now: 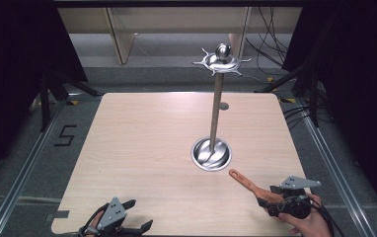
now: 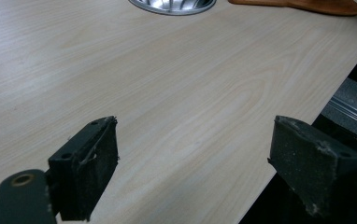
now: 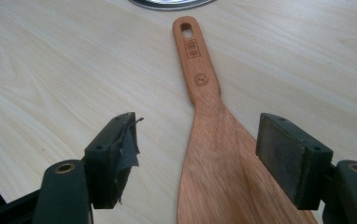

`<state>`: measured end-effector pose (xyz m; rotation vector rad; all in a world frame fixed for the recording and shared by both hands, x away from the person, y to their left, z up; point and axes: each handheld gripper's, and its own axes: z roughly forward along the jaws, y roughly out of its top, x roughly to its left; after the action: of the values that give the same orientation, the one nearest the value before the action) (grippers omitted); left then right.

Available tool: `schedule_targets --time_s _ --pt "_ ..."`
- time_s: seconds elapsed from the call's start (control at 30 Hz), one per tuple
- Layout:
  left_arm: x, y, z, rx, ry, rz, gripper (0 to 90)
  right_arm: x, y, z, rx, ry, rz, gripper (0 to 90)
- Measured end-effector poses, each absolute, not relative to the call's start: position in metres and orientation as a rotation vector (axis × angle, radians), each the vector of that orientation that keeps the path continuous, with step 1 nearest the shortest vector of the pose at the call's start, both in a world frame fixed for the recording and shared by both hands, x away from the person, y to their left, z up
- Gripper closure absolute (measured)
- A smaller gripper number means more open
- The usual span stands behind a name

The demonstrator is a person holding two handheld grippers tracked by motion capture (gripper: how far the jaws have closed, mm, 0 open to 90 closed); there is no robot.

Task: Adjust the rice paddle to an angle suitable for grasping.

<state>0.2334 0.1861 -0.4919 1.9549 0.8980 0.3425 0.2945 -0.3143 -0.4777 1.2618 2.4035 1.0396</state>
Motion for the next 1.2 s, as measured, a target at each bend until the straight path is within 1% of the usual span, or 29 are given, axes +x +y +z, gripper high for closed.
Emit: schedule_targets --time_s 0.57,0.6,0.63,1.0,1.13,1.17,1.2 --pt "0.235 0.187 -0.492 1.96 0.874 0.351 14.9 0.295 -0.313 -0.48 1.277 2.413 1.009 29.9" --pt "0.233 0.185 -0.492 1.939 0.911 0.333 14.9 0.295 -0.313 -0.48 1.278 2.41 1.012 29.9" --pt "0.233 0.185 -0.492 1.939 0.911 0.333 14.9 0.295 -0.312 -0.48 1.279 2.414 1.012 30.1" --pt "0.234 0.186 -0.492 1.959 0.907 0.329 14.9 0.3 -0.304 -0.478 1.262 2.43 1.019 31.6" --pt "0.236 0.188 -0.492 1.991 0.897 0.354 14.9 0.306 -0.296 -0.477 1.199 2.47 0.973 31.9" --pt "0.234 0.186 -0.492 1.953 0.91 0.336 14.9 0.306 -0.296 -0.475 1.187 2.494 0.947 31.9" --pt "0.234 0.186 -0.492 1.953 0.91 0.336 14.9 0.307 -0.293 -0.473 1.2 2.505 0.949 32.1"
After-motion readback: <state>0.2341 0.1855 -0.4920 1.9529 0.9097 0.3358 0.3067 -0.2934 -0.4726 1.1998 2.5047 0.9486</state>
